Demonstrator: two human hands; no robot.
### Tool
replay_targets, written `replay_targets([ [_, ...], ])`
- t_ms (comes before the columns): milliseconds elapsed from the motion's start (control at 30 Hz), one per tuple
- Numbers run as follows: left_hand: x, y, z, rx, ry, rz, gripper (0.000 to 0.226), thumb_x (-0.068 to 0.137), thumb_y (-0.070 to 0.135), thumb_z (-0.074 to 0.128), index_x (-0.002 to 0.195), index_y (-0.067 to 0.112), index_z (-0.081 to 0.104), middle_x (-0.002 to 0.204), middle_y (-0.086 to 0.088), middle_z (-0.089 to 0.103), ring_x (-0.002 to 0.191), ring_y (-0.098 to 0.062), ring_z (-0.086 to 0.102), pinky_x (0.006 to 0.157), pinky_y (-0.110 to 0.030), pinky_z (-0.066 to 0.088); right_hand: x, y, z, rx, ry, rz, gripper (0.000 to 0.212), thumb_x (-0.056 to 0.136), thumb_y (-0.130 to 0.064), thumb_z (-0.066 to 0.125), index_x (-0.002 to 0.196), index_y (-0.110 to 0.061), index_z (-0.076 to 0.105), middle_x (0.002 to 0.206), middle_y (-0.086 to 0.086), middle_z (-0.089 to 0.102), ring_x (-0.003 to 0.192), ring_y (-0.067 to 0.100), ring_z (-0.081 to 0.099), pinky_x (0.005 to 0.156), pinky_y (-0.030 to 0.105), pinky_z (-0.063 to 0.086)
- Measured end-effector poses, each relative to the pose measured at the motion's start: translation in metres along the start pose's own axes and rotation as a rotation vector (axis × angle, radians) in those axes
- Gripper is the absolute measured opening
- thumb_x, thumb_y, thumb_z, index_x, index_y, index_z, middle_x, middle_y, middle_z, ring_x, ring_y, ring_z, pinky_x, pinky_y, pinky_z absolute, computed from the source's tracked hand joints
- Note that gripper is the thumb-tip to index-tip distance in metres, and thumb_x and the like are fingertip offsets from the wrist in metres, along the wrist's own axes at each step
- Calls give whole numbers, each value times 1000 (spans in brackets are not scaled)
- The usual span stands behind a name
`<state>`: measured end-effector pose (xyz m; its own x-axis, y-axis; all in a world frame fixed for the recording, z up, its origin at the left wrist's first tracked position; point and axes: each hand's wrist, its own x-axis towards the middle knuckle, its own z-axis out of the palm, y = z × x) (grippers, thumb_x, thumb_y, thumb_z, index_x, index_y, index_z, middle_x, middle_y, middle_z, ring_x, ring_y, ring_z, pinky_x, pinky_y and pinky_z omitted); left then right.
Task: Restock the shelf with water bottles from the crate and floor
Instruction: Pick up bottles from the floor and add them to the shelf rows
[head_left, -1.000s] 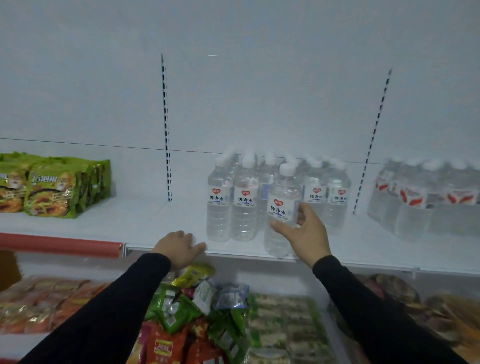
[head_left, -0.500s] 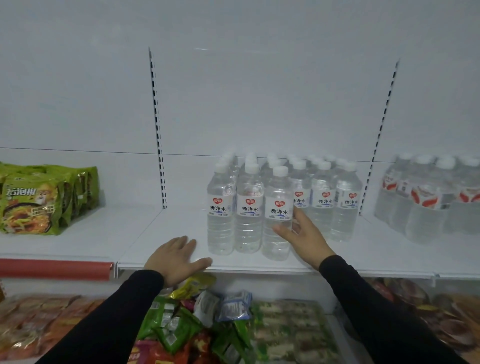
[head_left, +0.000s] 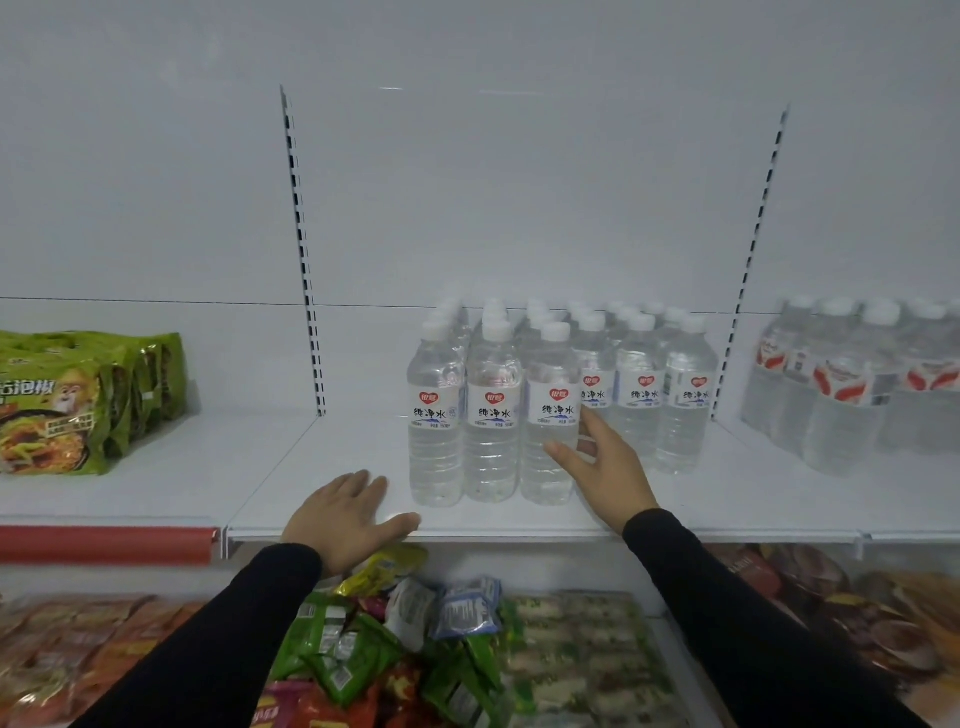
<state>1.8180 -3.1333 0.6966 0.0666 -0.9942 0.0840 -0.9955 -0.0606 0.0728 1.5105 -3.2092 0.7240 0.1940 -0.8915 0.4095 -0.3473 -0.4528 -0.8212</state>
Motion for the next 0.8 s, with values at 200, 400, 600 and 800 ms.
replay_targets([
  [200, 1, 1, 1, -7, 25, -9, 145, 38, 99, -18, 154, 22, 19, 162, -6, 15, 148, -18, 13, 119, -34, 12, 0, -1, 9, 38, 58, -11, 60, 92, -31, 68, 145, -26, 41, 135, -8, 52, 119, 10, 50, 75, -2, 41],
  [400, 0, 1, 1, -3, 23, -12, 143, 40, 99, -16, 154, 21, 19, 162, -6, 15, 148, -19, 14, 118, -34, 12, -4, -2, 7, 35, 29, 39, 41, 93, -38, 65, 129, -38, 47, 120, -16, 57, 112, 10, 56, 86, 14, 44],
  [600, -8, 6, -8, -26, 11, -2, 137, 47, 99, -8, 153, 19, 22, 161, -8, 18, 147, -20, 16, 117, -35, 14, -12, -7, 0, -237, -62, 100, 60, 97, -54, 48, 146, -20, 43, 142, 1, 52, 120, 18, 56, 95, 27, 42],
  [800, -27, 18, -24, -106, -26, -15, 83, 72, 83, 17, 107, 18, 55, 113, -6, 56, 115, -25, 52, 94, -35, 41, -51, -26, -22, -474, -16, 7, 62, 96, -53, 48, 147, -17, 42, 144, 7, 48, 126, 19, 51, 103, 28, 38],
])
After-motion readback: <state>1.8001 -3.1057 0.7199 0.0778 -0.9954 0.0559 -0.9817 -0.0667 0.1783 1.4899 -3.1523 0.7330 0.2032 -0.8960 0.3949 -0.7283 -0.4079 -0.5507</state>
